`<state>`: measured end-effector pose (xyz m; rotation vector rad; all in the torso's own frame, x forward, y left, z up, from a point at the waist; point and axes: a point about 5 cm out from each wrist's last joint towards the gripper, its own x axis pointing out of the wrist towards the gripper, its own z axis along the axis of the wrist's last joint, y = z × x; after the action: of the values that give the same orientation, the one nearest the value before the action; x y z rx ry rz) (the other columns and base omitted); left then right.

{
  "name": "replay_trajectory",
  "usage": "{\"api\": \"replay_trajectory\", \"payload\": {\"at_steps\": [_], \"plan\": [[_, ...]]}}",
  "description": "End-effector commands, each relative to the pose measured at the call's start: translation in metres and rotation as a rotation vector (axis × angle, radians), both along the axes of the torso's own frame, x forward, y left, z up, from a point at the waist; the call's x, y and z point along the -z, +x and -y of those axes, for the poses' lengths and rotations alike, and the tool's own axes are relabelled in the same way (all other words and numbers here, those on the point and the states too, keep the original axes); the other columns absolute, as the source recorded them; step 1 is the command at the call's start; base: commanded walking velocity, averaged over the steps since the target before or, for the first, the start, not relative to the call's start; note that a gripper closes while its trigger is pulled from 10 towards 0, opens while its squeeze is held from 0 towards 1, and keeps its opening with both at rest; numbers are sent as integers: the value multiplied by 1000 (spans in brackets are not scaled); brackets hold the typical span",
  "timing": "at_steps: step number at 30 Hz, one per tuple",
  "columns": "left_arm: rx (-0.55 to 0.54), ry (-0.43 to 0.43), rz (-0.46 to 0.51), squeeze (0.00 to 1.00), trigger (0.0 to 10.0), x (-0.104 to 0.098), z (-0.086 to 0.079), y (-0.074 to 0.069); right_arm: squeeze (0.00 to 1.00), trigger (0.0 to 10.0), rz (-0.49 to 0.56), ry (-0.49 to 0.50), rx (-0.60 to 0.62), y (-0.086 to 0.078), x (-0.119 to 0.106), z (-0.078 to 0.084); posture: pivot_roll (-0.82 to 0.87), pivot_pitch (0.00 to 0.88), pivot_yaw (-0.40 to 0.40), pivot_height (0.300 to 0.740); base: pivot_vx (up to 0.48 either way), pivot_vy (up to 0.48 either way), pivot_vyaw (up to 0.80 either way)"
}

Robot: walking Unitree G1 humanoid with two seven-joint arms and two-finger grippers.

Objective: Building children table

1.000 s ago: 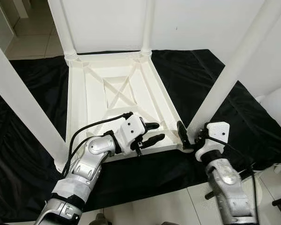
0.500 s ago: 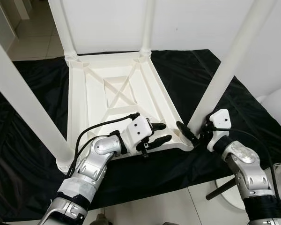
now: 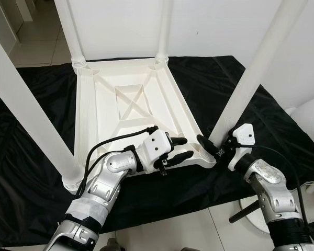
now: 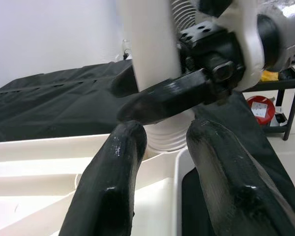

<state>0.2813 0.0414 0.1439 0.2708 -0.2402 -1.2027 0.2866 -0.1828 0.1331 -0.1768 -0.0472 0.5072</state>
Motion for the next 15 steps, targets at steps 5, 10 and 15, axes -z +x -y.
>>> {"api": "replay_trajectory", "payload": {"at_steps": [5,10,15], "plan": [[-64,-12,13,0,10000,0,0,3,0,10000,-52,-33,123,-1,13,-5,-12,0,-13,740,0,0,0],[-59,7,16,0,10000,3,-1,4,0,10000,-53,128,406,-8,13,-16,-14,0,-14,740,0,0,0],[-69,12,10,0,10000,4,-3,6,0,10000,-41,171,590,-17,13,-22,-24,0,-8,740,0,0,0]]}}
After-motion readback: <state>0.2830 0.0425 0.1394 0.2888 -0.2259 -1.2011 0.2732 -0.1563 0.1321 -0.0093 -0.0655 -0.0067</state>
